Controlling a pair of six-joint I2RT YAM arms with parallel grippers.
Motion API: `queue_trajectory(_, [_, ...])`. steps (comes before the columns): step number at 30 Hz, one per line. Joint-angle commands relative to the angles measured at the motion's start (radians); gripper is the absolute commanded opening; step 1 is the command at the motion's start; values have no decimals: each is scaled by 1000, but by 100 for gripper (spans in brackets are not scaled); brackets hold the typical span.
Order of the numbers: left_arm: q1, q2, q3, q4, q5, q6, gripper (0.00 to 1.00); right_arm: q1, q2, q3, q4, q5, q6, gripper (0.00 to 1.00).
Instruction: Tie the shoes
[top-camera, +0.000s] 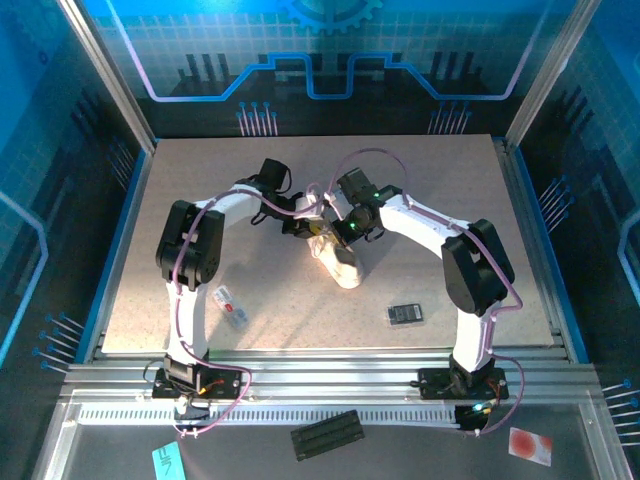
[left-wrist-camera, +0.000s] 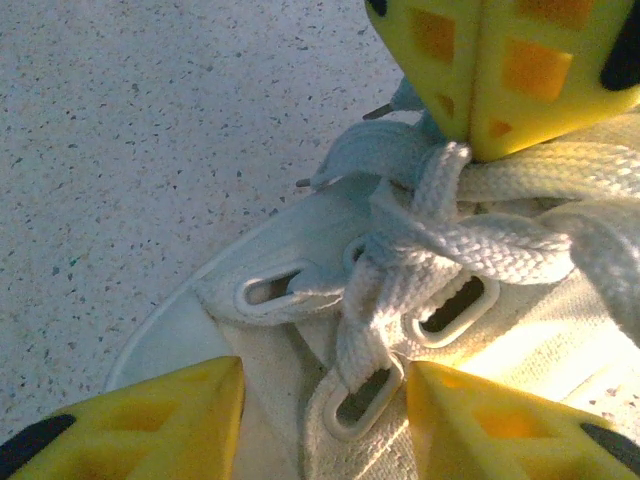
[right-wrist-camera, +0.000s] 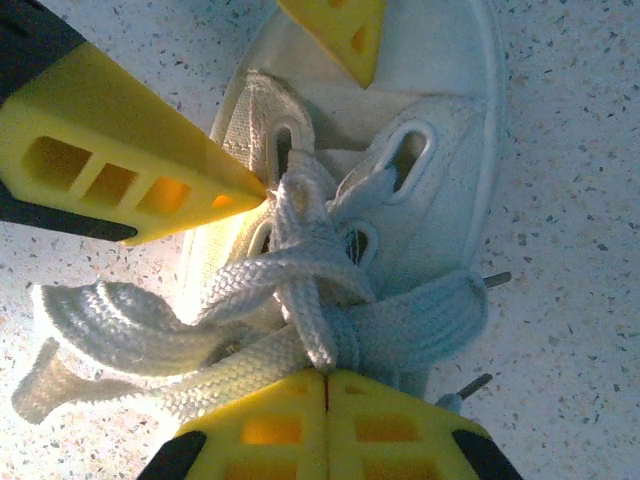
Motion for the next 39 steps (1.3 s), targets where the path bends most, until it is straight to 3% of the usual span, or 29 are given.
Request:
queue_trajectory(1, [-23, -2, 30, -26, 55, 34, 43, -7, -26, -25, 19, -27, -21, 6])
queue_trajectory(26, [-2, -55, 18, -45, 172, 7, 41, -21, -27, -48, 58, -66, -23, 5])
queue_trajectory(33, [5, -63, 15, -54, 188, 5, 32, -27, -20, -49, 63, -73, -21, 5])
queue_trajectory(39, [5, -62, 13, -69, 195, 7, 15, -28, -16, -39, 66, -79, -19, 6])
